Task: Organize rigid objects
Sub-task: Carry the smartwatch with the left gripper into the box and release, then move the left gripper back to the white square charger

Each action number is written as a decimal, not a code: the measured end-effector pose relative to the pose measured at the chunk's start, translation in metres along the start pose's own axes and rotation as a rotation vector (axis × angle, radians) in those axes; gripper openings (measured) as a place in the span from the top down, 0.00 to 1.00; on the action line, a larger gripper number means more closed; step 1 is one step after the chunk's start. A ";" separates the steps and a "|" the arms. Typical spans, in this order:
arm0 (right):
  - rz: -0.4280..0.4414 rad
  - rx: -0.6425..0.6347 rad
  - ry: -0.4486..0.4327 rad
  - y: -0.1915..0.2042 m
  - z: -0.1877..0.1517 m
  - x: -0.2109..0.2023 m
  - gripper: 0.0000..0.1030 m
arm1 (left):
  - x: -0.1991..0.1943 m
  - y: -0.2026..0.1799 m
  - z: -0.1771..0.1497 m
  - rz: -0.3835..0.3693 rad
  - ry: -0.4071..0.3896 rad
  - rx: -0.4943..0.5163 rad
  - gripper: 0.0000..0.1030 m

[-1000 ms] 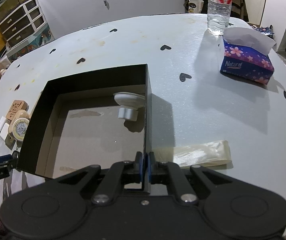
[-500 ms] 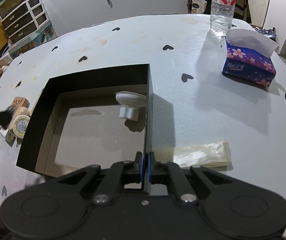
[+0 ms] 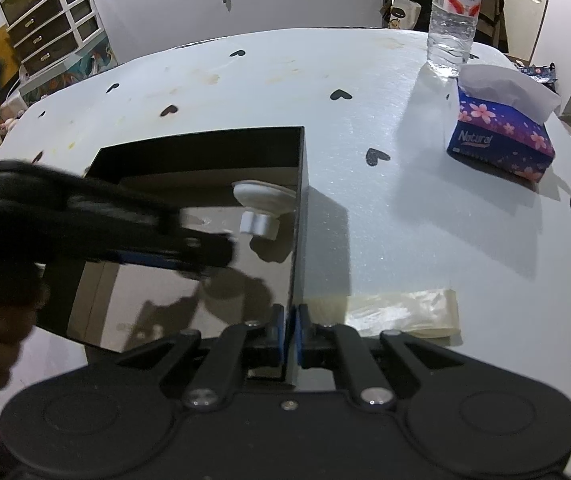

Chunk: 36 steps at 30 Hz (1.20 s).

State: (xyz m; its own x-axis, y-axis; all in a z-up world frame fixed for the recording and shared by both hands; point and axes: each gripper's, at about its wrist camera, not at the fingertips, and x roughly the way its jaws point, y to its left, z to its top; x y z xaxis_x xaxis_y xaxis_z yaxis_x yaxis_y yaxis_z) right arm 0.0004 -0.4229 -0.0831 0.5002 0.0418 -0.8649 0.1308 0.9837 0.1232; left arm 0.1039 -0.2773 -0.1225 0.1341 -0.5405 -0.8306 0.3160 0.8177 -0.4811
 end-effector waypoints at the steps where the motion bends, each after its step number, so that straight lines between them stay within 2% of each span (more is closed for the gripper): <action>1: 0.000 0.000 0.000 0.000 0.000 0.000 0.94 | 0.004 -0.002 0.001 -0.004 0.008 -0.004 0.54; 13: -0.001 0.003 -0.002 0.000 0.000 0.000 0.94 | 0.023 0.000 0.006 -0.029 -0.040 -0.099 0.52; 16: -0.001 0.004 -0.002 0.000 0.000 0.000 0.94 | 0.021 0.000 0.005 -0.048 -0.040 -0.102 0.42; 18: -0.002 0.006 -0.001 0.000 0.000 0.000 0.94 | 0.017 0.000 0.004 -0.053 -0.049 -0.096 0.37; 23: 0.003 0.014 -0.003 -0.001 0.000 0.000 0.94 | 0.007 -0.003 0.003 -0.063 -0.057 -0.070 0.35; 31: 0.013 0.025 -0.004 -0.003 0.000 0.001 0.94 | -0.023 -0.004 -0.006 -0.032 -0.073 0.008 0.27; 36: 0.016 0.030 -0.006 -0.004 -0.001 0.001 0.94 | -0.045 -0.007 -0.013 0.000 -0.122 0.072 0.12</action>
State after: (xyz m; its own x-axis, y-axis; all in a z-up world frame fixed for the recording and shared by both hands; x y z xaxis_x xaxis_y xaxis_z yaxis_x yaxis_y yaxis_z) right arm -0.0007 -0.4267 -0.0846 0.5072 0.0561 -0.8600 0.1486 0.9772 0.1514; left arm 0.0832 -0.2558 -0.0854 0.2463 -0.5641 -0.7881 0.3822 0.8038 -0.4559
